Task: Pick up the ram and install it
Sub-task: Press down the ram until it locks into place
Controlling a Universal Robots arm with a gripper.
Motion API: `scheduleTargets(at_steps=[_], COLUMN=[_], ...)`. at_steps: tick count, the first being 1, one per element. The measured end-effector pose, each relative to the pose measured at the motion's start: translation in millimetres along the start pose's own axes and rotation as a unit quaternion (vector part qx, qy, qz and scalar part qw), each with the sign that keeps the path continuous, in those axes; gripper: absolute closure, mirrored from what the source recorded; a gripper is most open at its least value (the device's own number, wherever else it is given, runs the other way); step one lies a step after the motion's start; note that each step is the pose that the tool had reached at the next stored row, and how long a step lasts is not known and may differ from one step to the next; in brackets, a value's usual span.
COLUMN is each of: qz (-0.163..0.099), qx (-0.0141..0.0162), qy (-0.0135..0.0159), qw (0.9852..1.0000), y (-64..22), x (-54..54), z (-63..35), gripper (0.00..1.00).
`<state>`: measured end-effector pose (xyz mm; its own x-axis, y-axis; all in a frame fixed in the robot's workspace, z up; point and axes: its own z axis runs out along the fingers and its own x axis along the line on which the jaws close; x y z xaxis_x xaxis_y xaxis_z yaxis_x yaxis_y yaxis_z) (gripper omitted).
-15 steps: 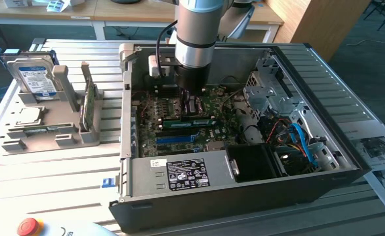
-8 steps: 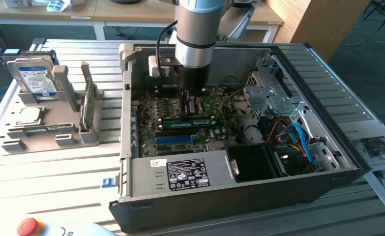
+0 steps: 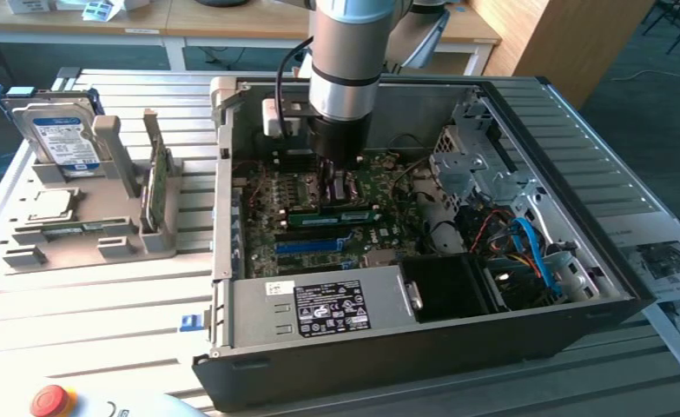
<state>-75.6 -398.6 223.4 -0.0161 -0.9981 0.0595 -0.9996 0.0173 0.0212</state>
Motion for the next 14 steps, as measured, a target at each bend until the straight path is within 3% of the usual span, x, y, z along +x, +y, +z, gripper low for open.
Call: scheduleTargets(at_steps=[14], qz=[0.0], qx=[0.0003], qy=[-0.0006], qw=[1.0], y=[0.1], x=[-0.2], z=[0.8], gripper=[0.9])
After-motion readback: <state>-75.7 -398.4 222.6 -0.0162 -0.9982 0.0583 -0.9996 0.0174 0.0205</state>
